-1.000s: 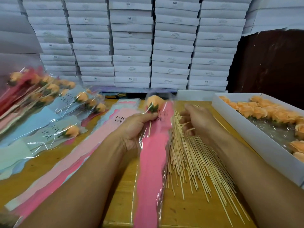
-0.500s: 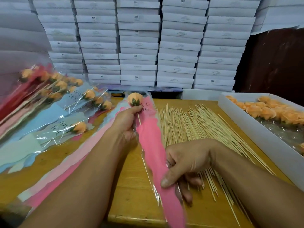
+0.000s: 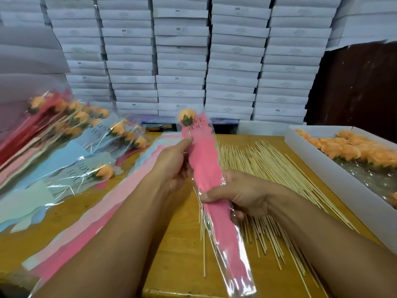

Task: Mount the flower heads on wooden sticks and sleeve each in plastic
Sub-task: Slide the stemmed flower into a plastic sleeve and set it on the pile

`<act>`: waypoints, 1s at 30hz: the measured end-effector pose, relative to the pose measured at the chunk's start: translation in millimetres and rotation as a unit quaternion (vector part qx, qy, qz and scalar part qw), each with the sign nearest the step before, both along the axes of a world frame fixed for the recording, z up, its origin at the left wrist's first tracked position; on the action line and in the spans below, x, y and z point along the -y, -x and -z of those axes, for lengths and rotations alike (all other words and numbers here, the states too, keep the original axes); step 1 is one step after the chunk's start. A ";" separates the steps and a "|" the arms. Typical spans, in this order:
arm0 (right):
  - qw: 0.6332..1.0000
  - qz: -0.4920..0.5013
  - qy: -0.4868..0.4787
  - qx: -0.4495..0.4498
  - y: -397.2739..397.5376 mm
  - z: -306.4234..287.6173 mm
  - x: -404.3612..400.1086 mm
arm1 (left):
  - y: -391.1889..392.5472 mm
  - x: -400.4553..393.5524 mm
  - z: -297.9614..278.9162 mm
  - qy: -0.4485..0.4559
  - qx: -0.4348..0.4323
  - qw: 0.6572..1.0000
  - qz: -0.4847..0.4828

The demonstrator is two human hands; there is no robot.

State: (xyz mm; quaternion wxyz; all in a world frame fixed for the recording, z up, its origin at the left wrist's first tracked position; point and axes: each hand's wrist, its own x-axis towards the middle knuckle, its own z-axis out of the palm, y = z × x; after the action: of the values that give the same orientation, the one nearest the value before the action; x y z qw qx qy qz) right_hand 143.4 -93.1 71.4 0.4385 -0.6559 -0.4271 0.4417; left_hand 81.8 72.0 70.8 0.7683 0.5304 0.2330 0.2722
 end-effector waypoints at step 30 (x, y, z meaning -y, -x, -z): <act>0.996 0.044 -0.055 0.060 -22.5 6.1 -1.3 | 189.9 -226.2 -59.3 -0.493 -0.305 0.724 -0.374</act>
State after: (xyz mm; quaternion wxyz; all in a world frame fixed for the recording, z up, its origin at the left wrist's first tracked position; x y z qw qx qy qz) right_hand 165.9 -91.7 65.4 0.4662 -0.6745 -0.4470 0.3577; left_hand -108.1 298.3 130.2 0.1213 0.7585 0.4673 0.4376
